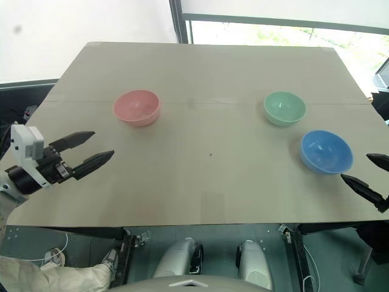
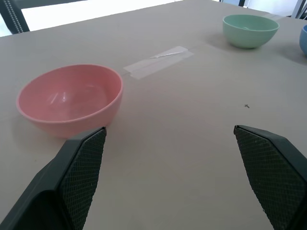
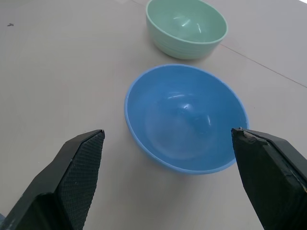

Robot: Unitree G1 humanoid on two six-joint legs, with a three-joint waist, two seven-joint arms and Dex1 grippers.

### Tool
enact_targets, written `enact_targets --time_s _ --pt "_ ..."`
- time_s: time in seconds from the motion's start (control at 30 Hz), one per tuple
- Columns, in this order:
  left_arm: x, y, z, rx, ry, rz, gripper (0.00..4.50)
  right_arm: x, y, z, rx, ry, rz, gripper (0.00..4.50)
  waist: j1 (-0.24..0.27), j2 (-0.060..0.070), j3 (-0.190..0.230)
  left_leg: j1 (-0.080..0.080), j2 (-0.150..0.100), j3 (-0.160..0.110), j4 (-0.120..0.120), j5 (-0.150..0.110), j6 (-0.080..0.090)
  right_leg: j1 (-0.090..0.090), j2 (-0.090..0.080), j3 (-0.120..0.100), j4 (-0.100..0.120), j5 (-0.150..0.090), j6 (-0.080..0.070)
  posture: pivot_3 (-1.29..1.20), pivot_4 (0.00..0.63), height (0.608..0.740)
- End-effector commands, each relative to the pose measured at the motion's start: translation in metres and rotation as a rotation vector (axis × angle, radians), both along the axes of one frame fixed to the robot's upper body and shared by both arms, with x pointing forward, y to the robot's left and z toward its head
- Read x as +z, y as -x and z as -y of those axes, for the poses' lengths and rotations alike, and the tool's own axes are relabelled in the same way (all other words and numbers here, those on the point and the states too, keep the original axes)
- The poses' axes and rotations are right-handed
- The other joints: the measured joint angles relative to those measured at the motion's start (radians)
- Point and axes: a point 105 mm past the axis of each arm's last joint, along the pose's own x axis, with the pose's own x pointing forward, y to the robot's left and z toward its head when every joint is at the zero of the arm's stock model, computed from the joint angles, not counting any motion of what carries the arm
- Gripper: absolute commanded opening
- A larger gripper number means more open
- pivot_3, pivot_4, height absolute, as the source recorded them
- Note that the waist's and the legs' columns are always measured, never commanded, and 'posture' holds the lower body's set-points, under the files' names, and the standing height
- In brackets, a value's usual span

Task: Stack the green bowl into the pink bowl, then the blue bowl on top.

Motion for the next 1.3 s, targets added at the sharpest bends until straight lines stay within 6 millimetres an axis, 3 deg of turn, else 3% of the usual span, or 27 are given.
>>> enact_targets --time_s 0.03,0.3,0.47,0.67,0.87,0.97,1.17,1.27,1.3 --pt "0.007 -0.006 0.007 -0.019 0.007 0.034 4.50 0.013 -0.008 -0.008 0.003 0.006 0.068 4.43 0.000 0.000 0.000 0.000 0.000 0.000 0.000 0.000 0.000 0.000 0.000 0.000 0.000 0.000 0.000 0.00 0.150 0.740" --pt "0.007 -0.029 0.027 0.037 0.048 0.113 4.50 0.005 -0.039 -0.073 0.146 -0.056 0.140 4.43 0.001 -0.001 0.000 0.000 0.000 0.000 0.001 0.000 0.000 0.000 0.001 0.000 0.003 0.001 0.001 0.00 0.150 0.740" --pt "0.019 -0.068 0.033 0.221 -0.204 0.166 4.50 0.002 -0.054 -0.133 0.351 -0.105 0.169 4.43 0.003 -0.002 0.000 0.000 0.000 -0.001 0.002 0.001 -0.001 0.000 0.004 0.000 0.003 0.002 0.004 0.00 0.150 0.740" --pt "0.017 -0.115 0.042 0.191 -0.624 0.105 4.50 0.003 -0.071 -0.196 0.532 -0.137 0.218 4.43 0.002 -0.002 0.001 -0.001 -0.005 -0.002 0.002 0.001 -0.001 -0.001 0.008 0.000 0.004 0.002 0.004 0.00 0.150 0.740" --pt "-0.007 -0.142 0.051 0.106 -0.832 0.000 4.50 0.003 -0.078 -0.213 0.586 -0.114 0.245 4.43 0.000 -0.003 0.001 -0.004 -0.006 -0.001 0.002 0.001 -0.001 -0.003 0.008 0.000 0.007 0.002 0.005 0.00 0.150 0.740" --pt "-0.015 -0.152 0.058 0.051 -0.880 -0.024 3.81 0.004 -0.079 -0.216 0.596 -0.103 0.264 4.50 0.001 -0.004 0.003 -0.006 -0.006 -0.001 0.002 0.001 -0.001 -0.005 0.008 -0.001 0.006 0.001 0.006 0.00 0.150 0.740" --pt "-0.011 -0.162 0.078 -0.033 -0.864 0.005 1.30 0.010 -0.079 -0.212 0.563 -0.093 0.293 4.50 0.000 -0.005 0.003 -0.007 -0.005 -0.001 0.003 0.001 -0.001 -0.005 0.008 -0.002 0.007 0.001 0.007 0.00 0.150 0.740" --pt "-0.002 -0.152 0.103 -0.164 -0.802 0.042 0.05 0.012 -0.077 -0.206 0.523 -0.094 0.301 4.50 0.001 -0.005 0.003 -0.007 -0.005 -0.002 0.004 0.001 -0.001 -0.005 0.008 -0.002 0.008 0.001 0.007 0.00 0.150 0.740" --pt "-0.001 -0.142 0.115 -0.247 -0.768 0.043 0.05 0.012 -0.076 -0.204 0.509 -0.093 0.304 4.50 0.000 -0.005 0.003 -0.007 -0.005 -0.002 0.004 0.001 -0.001 -0.005 0.008 -0.002 0.008 0.001 0.007 0.00 0.150 0.740"
